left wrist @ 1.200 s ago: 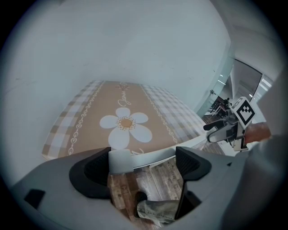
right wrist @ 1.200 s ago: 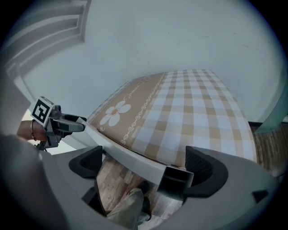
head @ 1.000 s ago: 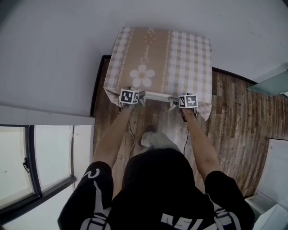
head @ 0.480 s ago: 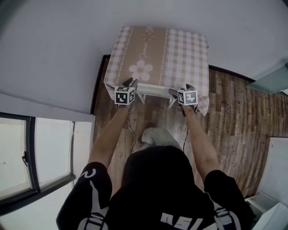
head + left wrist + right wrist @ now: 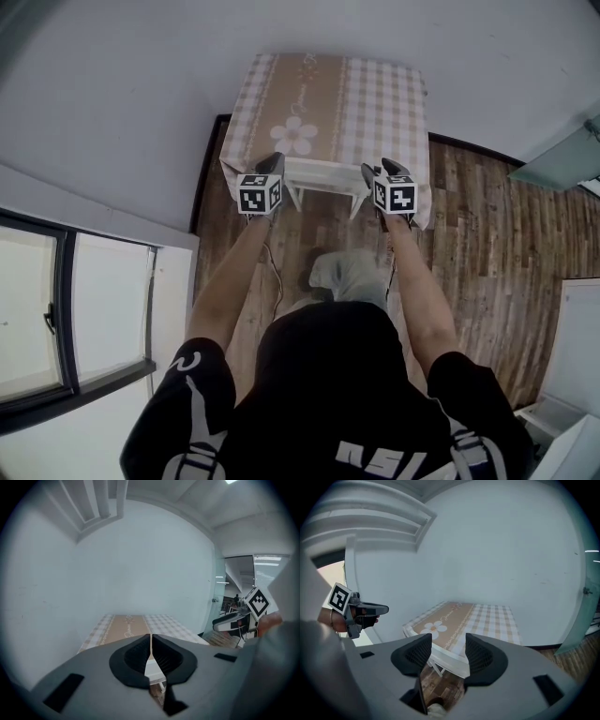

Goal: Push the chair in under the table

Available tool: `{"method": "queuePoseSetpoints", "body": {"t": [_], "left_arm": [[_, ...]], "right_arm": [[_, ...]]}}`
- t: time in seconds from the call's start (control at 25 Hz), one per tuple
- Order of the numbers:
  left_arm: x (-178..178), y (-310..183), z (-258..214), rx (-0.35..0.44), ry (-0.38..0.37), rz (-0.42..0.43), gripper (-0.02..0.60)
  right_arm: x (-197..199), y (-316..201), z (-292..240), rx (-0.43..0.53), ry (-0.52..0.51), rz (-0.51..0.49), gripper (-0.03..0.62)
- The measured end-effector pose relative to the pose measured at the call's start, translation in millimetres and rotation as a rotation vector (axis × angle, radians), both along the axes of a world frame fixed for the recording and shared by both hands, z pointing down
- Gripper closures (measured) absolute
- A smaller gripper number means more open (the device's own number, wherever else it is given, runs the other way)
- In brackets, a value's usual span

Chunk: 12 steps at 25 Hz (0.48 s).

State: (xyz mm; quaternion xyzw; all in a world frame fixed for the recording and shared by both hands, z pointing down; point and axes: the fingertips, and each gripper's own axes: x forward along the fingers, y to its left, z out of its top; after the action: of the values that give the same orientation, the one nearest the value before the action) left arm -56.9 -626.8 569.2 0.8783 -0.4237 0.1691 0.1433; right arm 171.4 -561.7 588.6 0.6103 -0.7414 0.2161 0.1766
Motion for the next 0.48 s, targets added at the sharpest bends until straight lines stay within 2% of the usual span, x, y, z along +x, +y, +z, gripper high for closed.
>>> {"method": "queuePoseSetpoints", "body": {"t": [0.28,0.48], "left_arm": [[-13.5,19.2,-14.9,0.02,0.056,0.028,0.555],[-13.3,23.0,-19.9,0.027,0.086,0.045,0.555]], "right_arm": [[-17.4,19.1,-35.6,0.072,0.053,0.01,0.433],[-18.7,26.7,-44.8,0.106,0.077,0.026,0.519]]}}
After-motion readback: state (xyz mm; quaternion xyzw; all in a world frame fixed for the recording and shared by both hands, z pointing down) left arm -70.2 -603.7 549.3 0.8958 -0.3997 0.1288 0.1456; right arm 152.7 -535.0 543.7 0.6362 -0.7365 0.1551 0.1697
